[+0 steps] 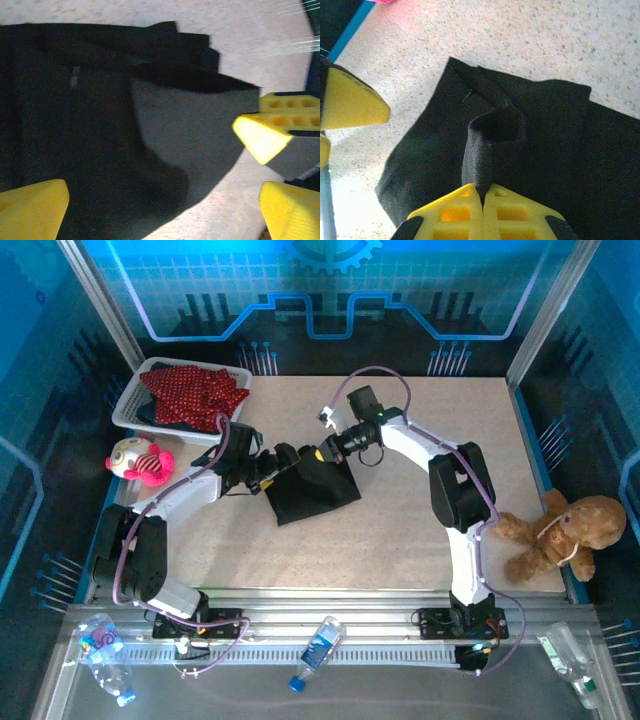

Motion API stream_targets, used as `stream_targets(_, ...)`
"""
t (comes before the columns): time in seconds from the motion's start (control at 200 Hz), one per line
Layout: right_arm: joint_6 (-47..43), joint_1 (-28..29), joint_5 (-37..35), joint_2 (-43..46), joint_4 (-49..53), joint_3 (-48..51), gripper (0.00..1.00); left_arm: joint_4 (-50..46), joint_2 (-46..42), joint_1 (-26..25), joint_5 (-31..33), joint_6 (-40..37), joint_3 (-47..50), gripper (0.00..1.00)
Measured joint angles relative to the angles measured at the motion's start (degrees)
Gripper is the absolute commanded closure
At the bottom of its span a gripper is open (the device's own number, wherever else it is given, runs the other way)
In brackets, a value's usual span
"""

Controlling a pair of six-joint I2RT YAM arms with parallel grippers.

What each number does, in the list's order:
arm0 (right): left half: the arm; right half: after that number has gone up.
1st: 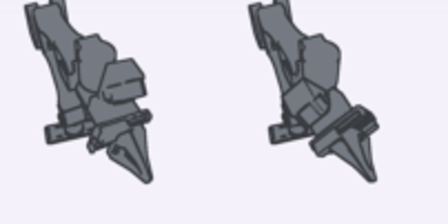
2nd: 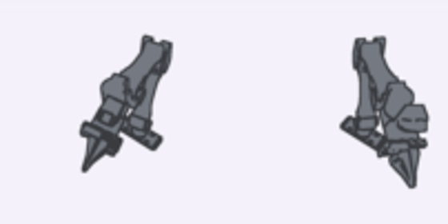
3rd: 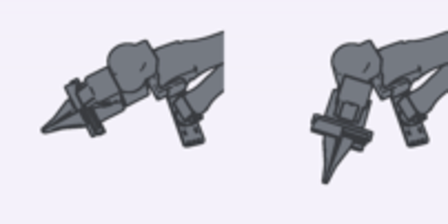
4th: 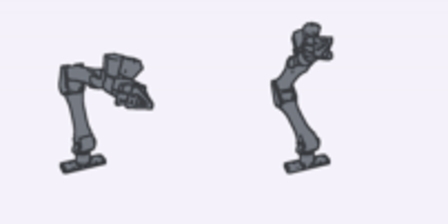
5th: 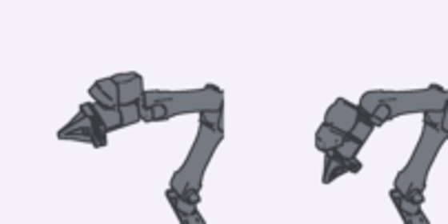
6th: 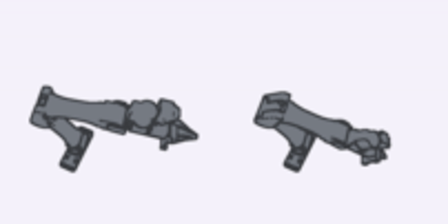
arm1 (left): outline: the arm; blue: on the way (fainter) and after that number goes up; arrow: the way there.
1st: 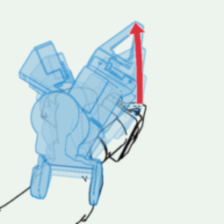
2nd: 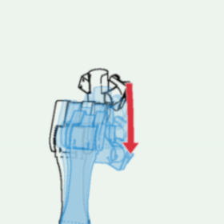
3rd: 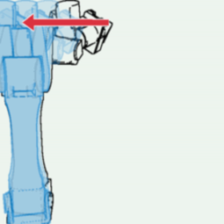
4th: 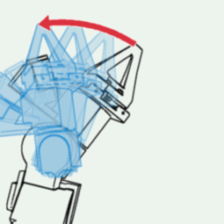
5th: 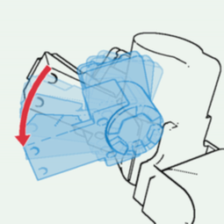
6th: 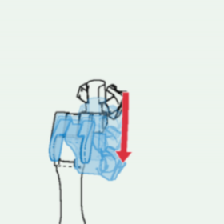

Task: Fold and stack the skirts

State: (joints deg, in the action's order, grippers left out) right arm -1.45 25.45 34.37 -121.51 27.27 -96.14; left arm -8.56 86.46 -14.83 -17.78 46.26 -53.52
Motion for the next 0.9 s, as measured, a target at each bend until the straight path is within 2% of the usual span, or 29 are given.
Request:
stream_targets(0.19, 1.62, 0.00, 3.41, -3.61, -0.76, -5.11, 1.00, 12.98, 4.28, -0.39, -6.80, 4.72, -0.02, 0.01)
stream_targets(0.34, 2.56, 0.00, 4.33, -4.09, -1.29, -5.11, 1.00, 18.14, 8.22, -1.49, -7.93, 8.00, 0.90, 0.01)
stream_targets(0.48, 2.49, 0.00, 6.56, -2.60, -1.29, -4.74, 1.00, 19.08, 4.11, -1.64, -3.37, 9.33, 4.68, 0.01)
stream_targets(0.62, 2.51, 0.00, 9.38, -0.24, -1.57, -4.63, 1.00, 16.94, -6.14, -1.64, 4.26, 9.31, 7.80, 0.01)
stream_targets(0.73, 3.50, 0.07, 9.49, -1.86, -1.95, -7.17, 1.00, 14.78, -11.98, -1.62, 9.29, 9.09, 8.00, 0.01)
stream_targets(0.825, 5.49, 0.11, 8.76, -8.22, -1.92, -14.14, 1.00, 15.19, -11.02, -1.66, 8.66, 8.85, 7.76, 0.01)
stream_targets(0.9, 6.91, 0.17, 7.87, -14.95, -1.33, -20.48, 1.00, 15.50, -5.88, -2.54, 7.21, 8.85, 6.21, 0.01)
